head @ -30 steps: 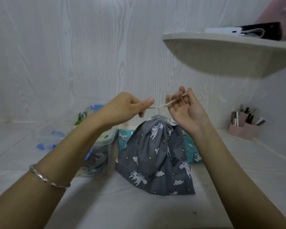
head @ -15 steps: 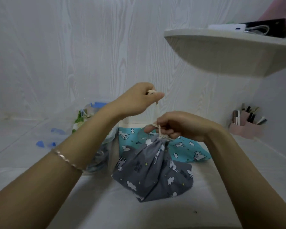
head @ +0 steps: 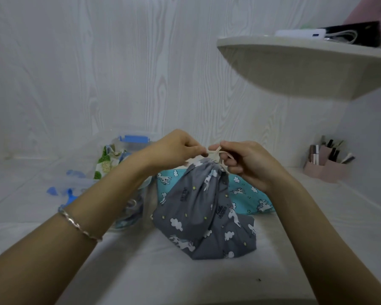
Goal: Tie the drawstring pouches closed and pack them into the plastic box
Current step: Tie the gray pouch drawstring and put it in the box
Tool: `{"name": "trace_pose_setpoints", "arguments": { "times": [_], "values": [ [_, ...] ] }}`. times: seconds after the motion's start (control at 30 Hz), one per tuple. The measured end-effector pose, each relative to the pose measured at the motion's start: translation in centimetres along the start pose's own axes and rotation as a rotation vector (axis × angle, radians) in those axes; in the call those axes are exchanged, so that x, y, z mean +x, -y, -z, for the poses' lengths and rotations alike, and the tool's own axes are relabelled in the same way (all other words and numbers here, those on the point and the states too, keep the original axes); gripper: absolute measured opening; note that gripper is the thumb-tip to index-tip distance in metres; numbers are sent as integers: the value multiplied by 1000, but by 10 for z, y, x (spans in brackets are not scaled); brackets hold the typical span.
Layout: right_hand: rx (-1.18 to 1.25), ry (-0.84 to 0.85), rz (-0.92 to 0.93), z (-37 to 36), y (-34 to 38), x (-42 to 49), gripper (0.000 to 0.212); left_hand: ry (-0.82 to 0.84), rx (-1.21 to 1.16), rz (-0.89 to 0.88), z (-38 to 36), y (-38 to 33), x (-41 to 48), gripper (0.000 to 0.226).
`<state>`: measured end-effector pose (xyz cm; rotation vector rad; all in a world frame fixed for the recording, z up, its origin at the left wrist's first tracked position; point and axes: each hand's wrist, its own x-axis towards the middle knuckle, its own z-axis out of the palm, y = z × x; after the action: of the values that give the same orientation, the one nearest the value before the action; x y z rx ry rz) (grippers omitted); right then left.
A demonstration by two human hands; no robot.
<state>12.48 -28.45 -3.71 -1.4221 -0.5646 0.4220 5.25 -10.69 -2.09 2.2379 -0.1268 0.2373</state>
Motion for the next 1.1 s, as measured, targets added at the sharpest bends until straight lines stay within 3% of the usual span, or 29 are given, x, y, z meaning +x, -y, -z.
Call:
{"name": "trace_pose_setpoints", "arguments": {
  "times": [0.13, 0.3, 0.5, 0.63, 0.7, 0.77, 0.87, 0.97, 1.03, 1.1],
  "values": [
    [-149, -179, 169, 1, -4, 1, 20, -82, 79, 50, 8, -2, -8, 33],
    [-147, -121, 211, 6, 3, -5, 21, -107, 310, 102, 26, -5, -11, 27],
    [-273, -45, 265, -7, 7, -10, 31, 21, -75, -114, -7, -15, -5, 24],
    [-253, -93, 255, -6, 11, -15, 12, -21, -162, -71, -12, -11, -7, 24],
    [-183, -43, 220, -3, 13, -19, 20, -23, -204, -28, -12, -12, -9, 27],
    [-263, -51, 273, -3, 13, -23, 25, -15, -252, -9, -12, -13, -9, 31],
    [-594, -161, 462, -10, 10, -25, 19, 31, -209, -42, -11, -16, -9, 34],
    [-805, -229, 522, -15, 7, -23, 17, 46, -136, -77, -10, -17, -11, 29],
    [-880, -258, 496, -14, 8, -21, 14, 10, -86, -108, -10, -17, -10, 22],
    [-768, -213, 401, -12, 6, -18, 17, -24, -9, -152, -10, -16, -9, 16]
  ]
}}
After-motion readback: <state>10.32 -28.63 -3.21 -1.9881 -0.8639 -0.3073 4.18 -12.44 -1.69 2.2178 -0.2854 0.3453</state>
